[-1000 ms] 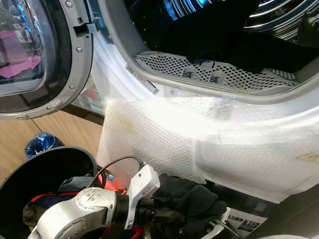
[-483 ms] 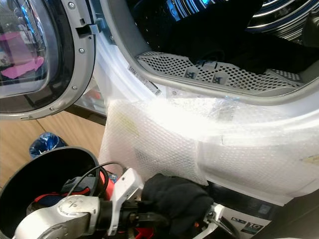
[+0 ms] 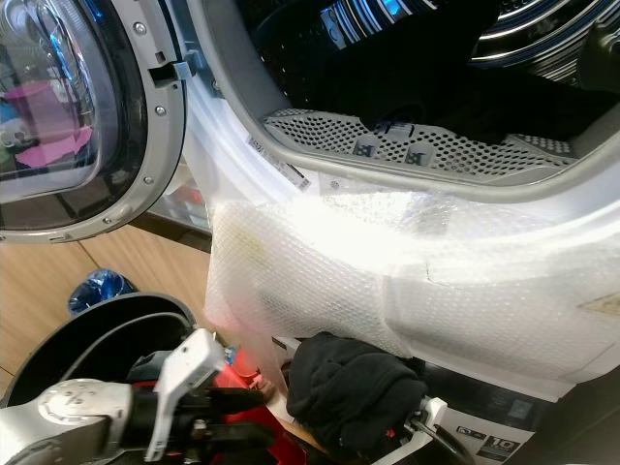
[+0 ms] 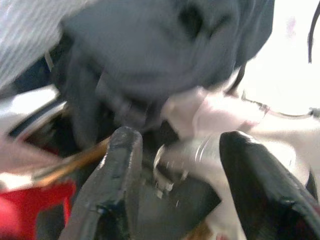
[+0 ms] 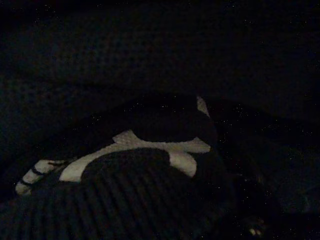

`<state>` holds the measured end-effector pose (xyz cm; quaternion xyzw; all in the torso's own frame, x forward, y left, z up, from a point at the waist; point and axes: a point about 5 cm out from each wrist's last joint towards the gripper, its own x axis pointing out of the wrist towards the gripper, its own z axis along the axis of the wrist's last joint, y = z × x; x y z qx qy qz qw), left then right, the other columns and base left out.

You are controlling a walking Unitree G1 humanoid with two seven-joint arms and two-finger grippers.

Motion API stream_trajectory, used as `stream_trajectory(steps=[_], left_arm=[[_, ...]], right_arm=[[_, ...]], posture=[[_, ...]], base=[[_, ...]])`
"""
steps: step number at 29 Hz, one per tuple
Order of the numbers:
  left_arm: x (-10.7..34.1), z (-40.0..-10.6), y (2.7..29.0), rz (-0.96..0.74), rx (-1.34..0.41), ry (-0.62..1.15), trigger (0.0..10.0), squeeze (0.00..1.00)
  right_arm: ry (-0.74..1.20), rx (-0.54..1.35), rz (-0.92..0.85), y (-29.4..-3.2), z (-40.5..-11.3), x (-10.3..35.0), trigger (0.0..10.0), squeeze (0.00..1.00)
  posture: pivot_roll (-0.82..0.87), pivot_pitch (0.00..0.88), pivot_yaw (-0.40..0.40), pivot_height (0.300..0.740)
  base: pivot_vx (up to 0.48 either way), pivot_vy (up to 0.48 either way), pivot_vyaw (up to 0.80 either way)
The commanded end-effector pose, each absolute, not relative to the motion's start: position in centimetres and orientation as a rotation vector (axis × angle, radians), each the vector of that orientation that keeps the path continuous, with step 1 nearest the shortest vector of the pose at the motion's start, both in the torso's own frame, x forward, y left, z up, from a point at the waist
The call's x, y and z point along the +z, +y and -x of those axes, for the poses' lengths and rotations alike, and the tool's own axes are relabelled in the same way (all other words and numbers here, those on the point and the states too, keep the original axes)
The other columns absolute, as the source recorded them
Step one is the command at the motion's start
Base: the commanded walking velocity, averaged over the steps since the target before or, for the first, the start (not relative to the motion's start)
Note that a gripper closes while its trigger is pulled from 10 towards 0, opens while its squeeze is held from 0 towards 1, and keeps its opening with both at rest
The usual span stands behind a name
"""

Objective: Clothes washing

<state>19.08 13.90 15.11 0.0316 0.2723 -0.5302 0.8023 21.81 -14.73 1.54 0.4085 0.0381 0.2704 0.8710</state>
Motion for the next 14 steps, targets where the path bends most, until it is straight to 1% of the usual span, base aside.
stream_trajectory(steps=[1,3,4,5,8,9,11,12,13,14], left_arm=[[15.1,-18.8,15.5,-0.109,-1.089,0.609,10.0,1.0],[14.6,-18.8,16.5,-0.142,-1.02,0.624,10.0,1.0],[14.6,-18.8,16.5,-0.142,-1.02,0.624,10.0,1.0],[14.5,-19.3,17.2,-0.133,-0.934,0.611,10.0,1.0],[15.0,-22.0,19.4,-0.123,-0.614,0.49,10.0,1.0],[15.6,-23.3,20.3,-0.147,-0.478,0.383,10.0,1.0],[15.9,-24.3,21.7,-0.138,-0.31,0.299,10.0,1.0],[15.9,-24.5,22.2,-0.144,-0.252,0.268,10.0,1.0],[15.1,-24.6,23.8,-0.16,-0.106,0.251,10.0,0.95],[15.1,-24.6,23.8,-0.16,-0.106,0.251,10.0,0.95]], right_arm=[[0.077,0.574,-0.836,-14.7,-21.9,1.5,0.0,0.0],[0.077,0.565,-0.837,-14.9,-21.8,1.3,0.0,0.0],[0.077,0.565,-0.837,-14.9,-21.8,1.3,0.0,0.0],[0.081,0.562,-0.831,-15.1,-21.7,1.2,0.0,0.0],[0.088,0.56,-0.822,-15.4,-21.5,1.0,0.0,0.0],[0.091,0.564,-0.817,-15.5,-21.4,1.0,0.0,0.0],[0.096,0.568,-0.805,-15.7,-21.3,1.0,0.0,0.0],[0.097,0.569,-0.801,-15.8,-21.3,1.0,0.0,0.0],[0.091,0.595,-0.783,-16.0,-20.8,1.3,0.0,0.0],[0.091,0.595,-0.783,-16.0,-20.8,1.3,0.0,0.0]], posture=[[-0.01,0.038,0.162,0.74],[0.0,0.037,0.164,0.74],[0.0,0.037,0.164,0.74],[0.01,0.045,0.164,0.74],[0.02,0.055,0.16,0.74],[0.02,0.057,0.156,0.74],[0.02,0.058,0.155,0.74],[0.01,0.058,0.153,0.74],[0.01,0.059,0.149,0.74],[0.01,0.059,0.149,0.74]], base=[[0.0,0.0,0.0],[0.0,0.0,0.0],[0.0,0.0,0.0],[0.0,0.0,0.0],[0.0,0.0,0.0],[0.0,0.0,0.0],[0.0,0.0,0.0],[0.0,0.0,0.0],[0.0,0.0,0.0],[0.0,0.0,0.0]])
